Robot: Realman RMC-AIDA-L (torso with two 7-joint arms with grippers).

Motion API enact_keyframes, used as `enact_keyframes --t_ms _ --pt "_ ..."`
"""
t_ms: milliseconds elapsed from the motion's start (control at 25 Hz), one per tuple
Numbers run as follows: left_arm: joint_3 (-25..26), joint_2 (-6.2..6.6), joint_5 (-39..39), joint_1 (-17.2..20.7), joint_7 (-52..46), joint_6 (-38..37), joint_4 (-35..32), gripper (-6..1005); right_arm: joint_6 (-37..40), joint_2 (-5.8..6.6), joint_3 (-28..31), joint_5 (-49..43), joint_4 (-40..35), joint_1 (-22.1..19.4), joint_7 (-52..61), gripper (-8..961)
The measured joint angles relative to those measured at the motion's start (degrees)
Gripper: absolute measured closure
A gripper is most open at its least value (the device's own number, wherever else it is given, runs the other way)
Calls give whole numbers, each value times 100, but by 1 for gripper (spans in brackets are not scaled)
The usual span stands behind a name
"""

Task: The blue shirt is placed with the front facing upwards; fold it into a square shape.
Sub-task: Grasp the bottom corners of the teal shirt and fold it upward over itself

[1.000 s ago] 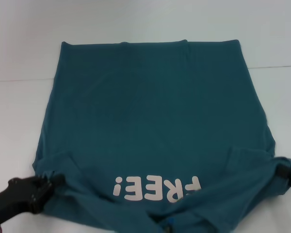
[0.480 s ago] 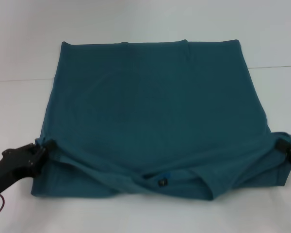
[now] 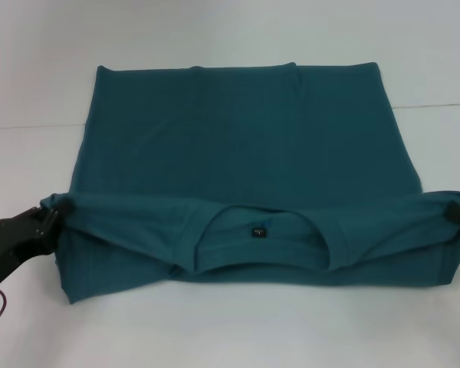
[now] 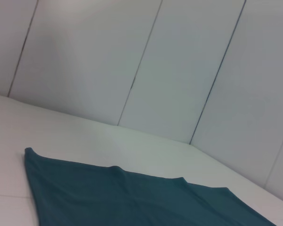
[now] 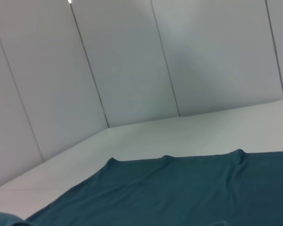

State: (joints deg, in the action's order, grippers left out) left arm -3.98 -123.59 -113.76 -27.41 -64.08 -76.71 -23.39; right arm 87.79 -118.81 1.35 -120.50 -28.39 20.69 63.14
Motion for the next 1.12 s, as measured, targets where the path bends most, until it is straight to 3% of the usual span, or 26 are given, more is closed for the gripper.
enact_keyframes --t_ms 1120 --pt "-6 -11 1078 -1177 949 1915 442 944 -1974 48 -54 209 186 1091 -232 825"
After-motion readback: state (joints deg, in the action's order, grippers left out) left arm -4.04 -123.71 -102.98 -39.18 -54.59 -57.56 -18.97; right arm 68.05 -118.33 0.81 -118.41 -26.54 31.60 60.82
